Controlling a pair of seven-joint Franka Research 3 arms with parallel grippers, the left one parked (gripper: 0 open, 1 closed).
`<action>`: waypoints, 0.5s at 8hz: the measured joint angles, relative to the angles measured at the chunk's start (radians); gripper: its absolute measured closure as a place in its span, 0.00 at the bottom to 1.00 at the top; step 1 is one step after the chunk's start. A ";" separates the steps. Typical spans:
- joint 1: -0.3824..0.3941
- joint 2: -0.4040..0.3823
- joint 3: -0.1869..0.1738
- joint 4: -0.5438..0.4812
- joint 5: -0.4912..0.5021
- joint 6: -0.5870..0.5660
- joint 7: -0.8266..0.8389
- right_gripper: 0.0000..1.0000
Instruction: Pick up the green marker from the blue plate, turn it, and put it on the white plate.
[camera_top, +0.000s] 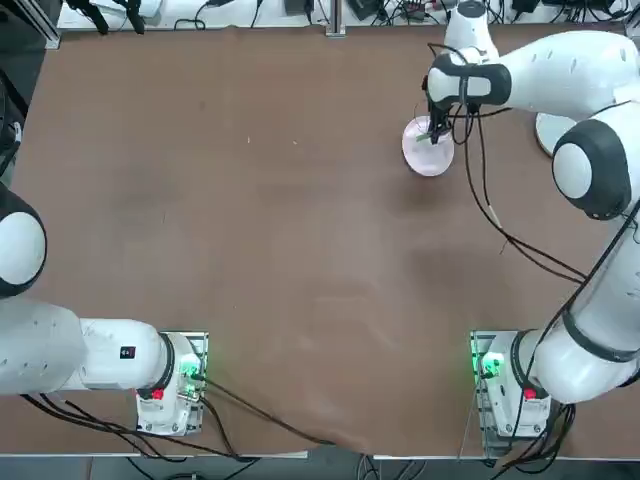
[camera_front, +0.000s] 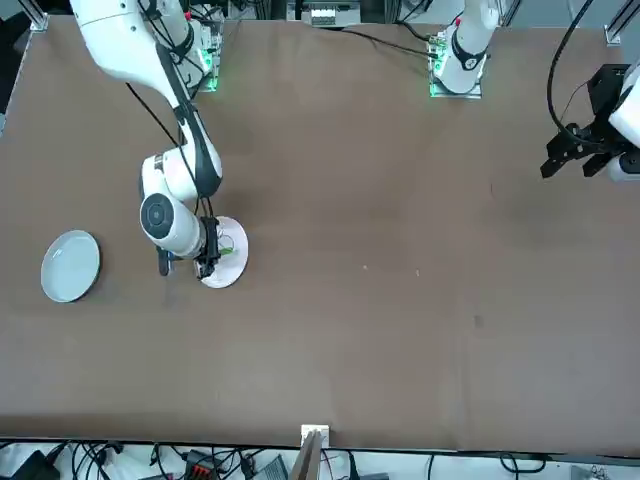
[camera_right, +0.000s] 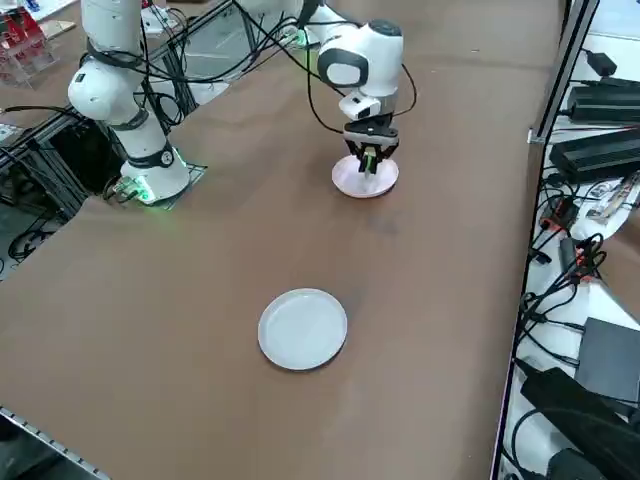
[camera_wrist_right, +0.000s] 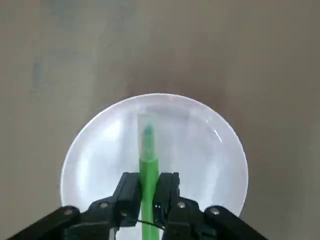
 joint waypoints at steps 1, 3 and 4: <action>0.000 0.000 -0.001 -0.005 0.000 0.003 0.008 0.83; 0.001 0.000 -0.003 -0.006 0.000 0.006 0.021 0.83; 0.004 0.000 -0.003 -0.007 0.000 0.008 0.026 0.83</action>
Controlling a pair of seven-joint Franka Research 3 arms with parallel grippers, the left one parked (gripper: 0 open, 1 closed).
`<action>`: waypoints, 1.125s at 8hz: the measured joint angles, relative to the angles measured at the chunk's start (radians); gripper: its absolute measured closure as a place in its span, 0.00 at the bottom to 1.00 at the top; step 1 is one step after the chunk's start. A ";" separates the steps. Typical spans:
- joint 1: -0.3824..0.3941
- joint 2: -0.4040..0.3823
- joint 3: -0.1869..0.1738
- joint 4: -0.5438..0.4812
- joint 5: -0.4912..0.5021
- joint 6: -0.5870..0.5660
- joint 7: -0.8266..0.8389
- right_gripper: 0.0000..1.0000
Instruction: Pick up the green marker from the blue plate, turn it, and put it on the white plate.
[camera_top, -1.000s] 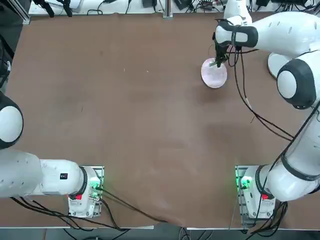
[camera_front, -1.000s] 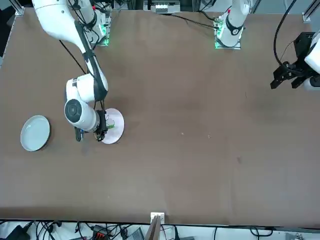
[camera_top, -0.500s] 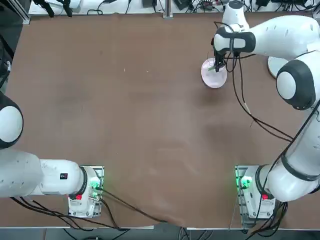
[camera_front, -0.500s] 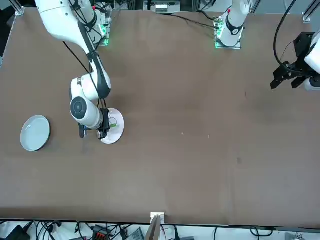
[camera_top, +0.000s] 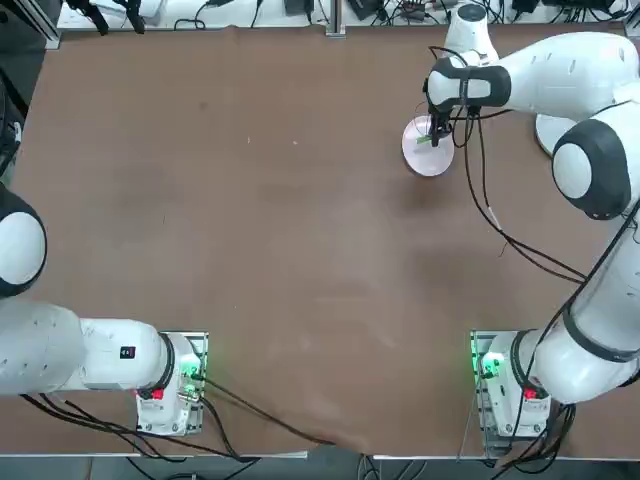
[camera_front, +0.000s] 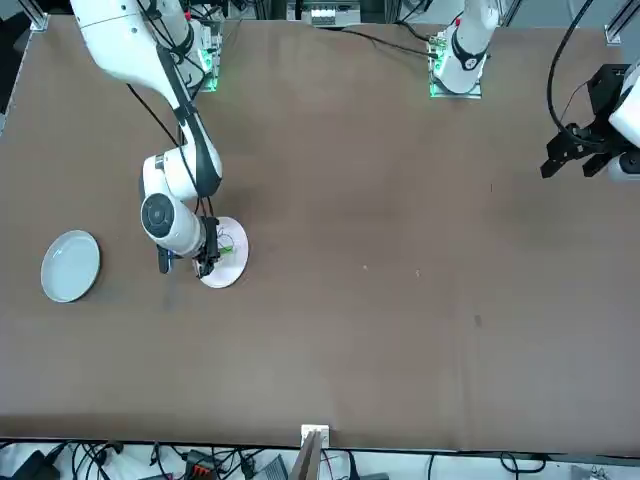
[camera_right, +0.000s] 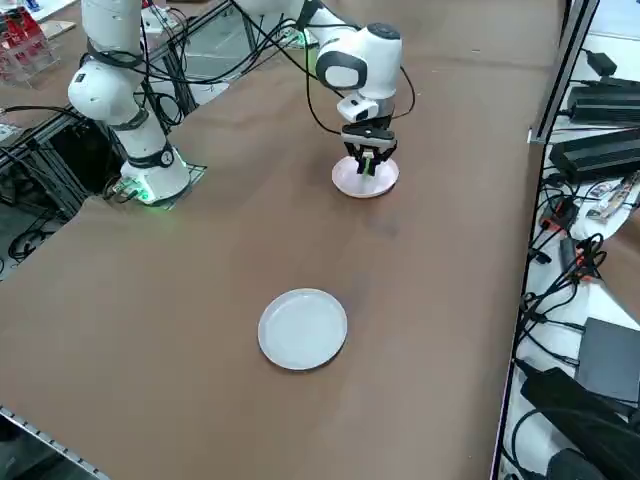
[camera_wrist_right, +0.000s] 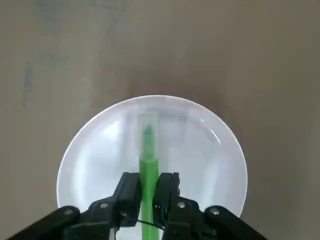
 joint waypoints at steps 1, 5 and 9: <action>0.007 0.001 0.000 -0.002 0.000 0.009 0.010 0.83; 0.029 0.030 0.000 -0.011 0.000 0.031 0.021 0.81; 0.033 0.029 0.000 -0.006 0.000 0.037 0.010 0.15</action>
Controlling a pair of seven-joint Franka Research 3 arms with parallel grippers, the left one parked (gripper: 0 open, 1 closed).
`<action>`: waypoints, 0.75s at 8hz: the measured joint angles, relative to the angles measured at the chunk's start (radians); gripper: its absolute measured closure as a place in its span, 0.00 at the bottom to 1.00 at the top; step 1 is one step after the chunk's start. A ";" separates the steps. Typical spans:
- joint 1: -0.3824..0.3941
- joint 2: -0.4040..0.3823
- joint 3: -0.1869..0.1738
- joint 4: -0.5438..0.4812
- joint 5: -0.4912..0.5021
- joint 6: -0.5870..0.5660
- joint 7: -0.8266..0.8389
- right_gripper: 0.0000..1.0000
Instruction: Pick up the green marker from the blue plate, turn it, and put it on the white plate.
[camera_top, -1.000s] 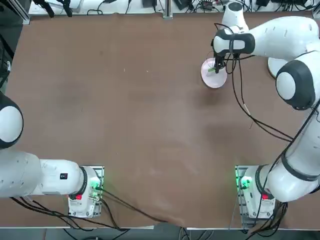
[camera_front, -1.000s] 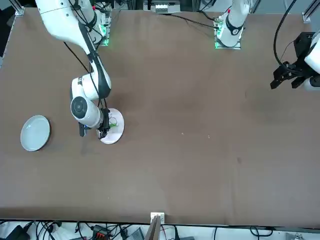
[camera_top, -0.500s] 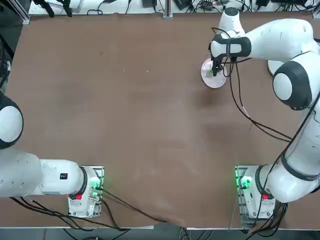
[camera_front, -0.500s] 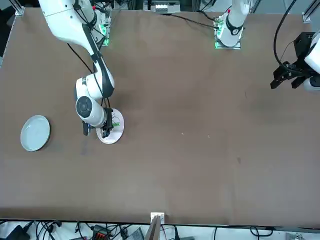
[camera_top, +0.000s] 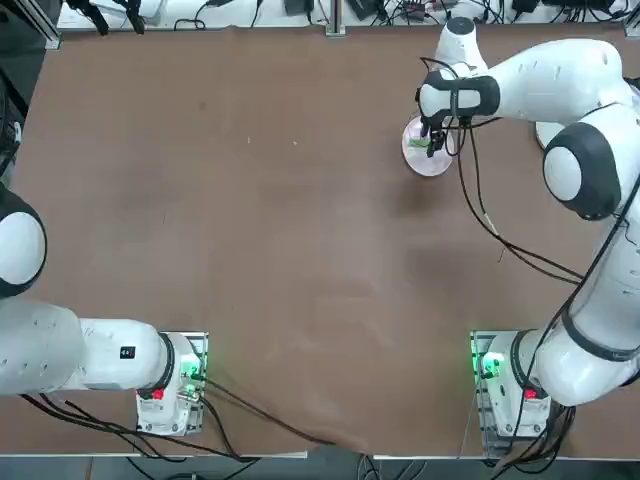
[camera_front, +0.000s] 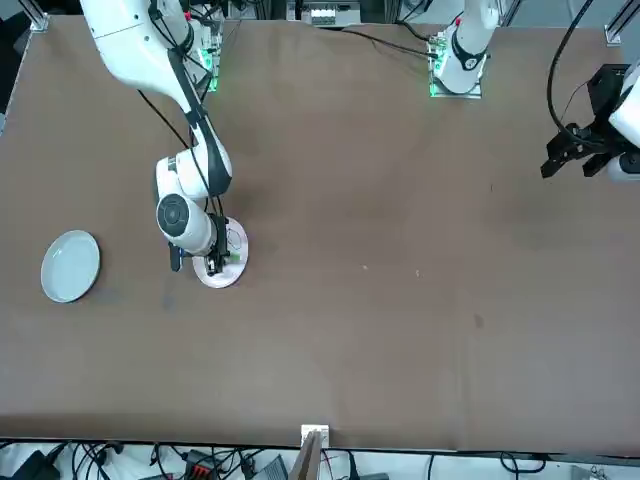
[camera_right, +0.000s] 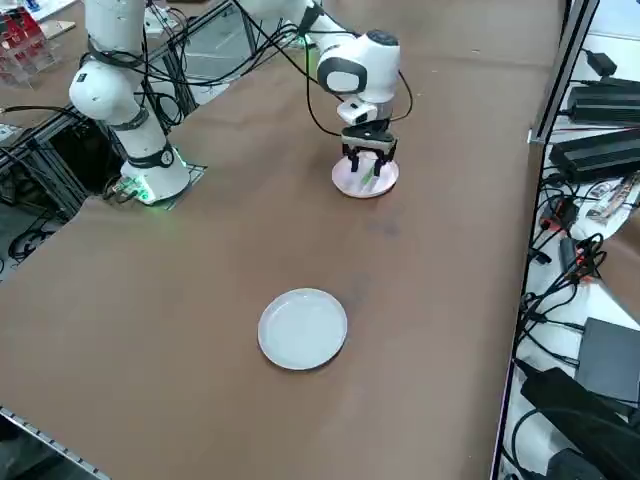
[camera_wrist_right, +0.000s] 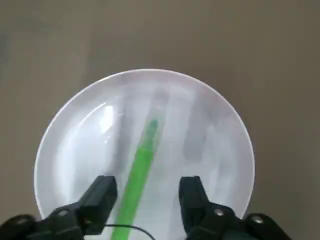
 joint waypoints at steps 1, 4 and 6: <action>0.000 -0.012 -0.002 0.006 -0.001 -0.005 -0.034 0.00; -0.018 -0.114 -0.027 0.063 -0.001 -0.183 -0.330 0.00; -0.083 -0.179 -0.034 0.138 -0.002 -0.301 -0.604 0.00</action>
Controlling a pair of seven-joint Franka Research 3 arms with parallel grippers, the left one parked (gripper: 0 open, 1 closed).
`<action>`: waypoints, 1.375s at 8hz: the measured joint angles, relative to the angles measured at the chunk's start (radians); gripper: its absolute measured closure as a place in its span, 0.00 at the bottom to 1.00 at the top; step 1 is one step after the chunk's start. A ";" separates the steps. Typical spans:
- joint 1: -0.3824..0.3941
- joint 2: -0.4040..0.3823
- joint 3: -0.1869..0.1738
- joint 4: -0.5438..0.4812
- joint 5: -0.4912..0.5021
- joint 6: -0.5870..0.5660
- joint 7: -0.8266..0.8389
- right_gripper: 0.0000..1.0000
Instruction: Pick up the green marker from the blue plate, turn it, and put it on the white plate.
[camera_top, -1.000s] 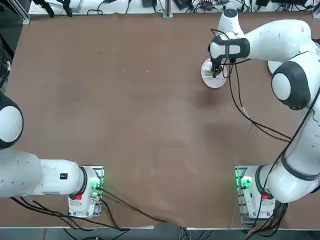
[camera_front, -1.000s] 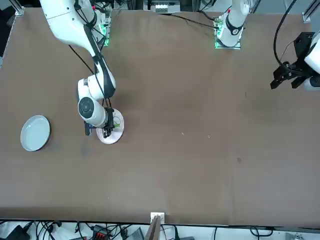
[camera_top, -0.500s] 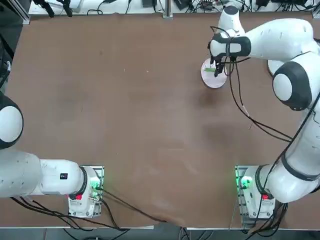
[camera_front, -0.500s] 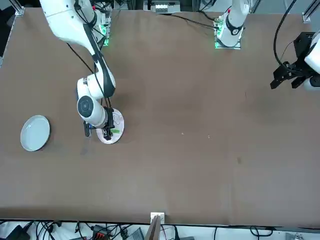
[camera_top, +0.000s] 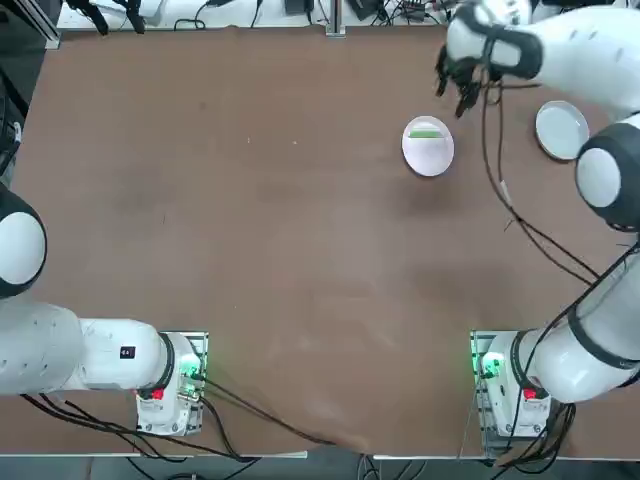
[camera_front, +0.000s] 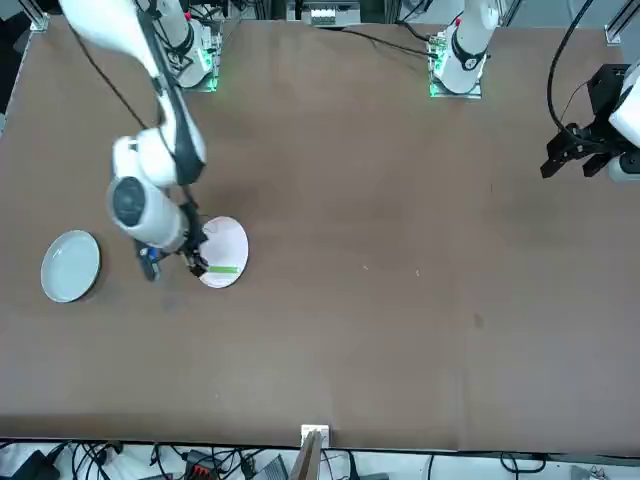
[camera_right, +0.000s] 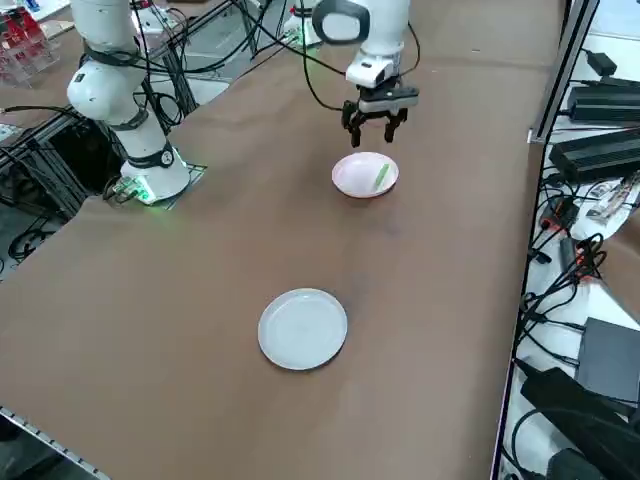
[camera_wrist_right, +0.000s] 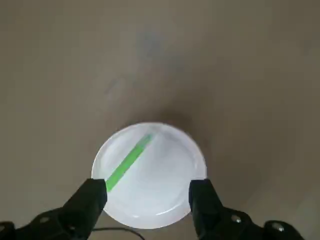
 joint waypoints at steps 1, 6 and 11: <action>-0.032 -0.014 -0.001 0.048 -0.001 -0.063 -0.127 0.00; -0.180 -0.090 -0.005 0.174 -0.003 -0.209 -0.737 0.00; -0.264 -0.234 -0.001 0.182 -0.003 -0.305 -0.999 0.00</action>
